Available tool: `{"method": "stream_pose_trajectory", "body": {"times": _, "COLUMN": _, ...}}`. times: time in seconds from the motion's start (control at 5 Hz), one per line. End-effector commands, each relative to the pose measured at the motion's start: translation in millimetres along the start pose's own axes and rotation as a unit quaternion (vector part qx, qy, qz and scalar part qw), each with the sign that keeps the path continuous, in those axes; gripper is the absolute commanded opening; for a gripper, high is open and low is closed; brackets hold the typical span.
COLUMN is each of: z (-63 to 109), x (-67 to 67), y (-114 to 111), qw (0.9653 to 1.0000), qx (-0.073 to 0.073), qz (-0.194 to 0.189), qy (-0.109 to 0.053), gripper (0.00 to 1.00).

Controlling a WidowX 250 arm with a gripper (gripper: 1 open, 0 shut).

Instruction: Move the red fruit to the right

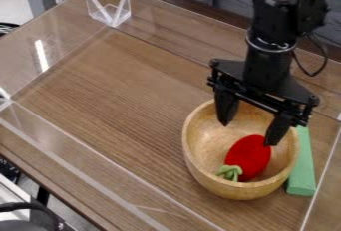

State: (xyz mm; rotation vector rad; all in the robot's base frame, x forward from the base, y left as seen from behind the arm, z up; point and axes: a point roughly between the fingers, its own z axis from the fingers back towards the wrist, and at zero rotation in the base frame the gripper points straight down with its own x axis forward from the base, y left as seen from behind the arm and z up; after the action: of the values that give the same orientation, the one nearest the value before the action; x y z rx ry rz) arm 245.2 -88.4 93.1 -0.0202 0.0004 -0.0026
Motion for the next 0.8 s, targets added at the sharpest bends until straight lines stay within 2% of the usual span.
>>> {"method": "stream_pose_trajectory", "body": {"times": 0.0, "z": 23.5, "x": -1.2, "y": -1, "qw": 0.9995, "qx": -0.008, "qz": -0.012, "qy": -0.028, "gripper": 1.0}}
{"method": "stream_pose_trajectory", "body": {"times": 0.4, "z": 14.6, "x": 6.2, "y": 14, "qw": 0.9992, "qx": -0.011, "qz": 0.029, "qy": -0.025, "gripper": 1.0}}
{"method": "stream_pose_trajectory", "body": {"times": 0.6, "z": 17.5, "x": 8.4, "y": 9, "qw": 0.9996, "qx": -0.013, "qz": -0.018, "qy": -0.019, "gripper": 1.0}}
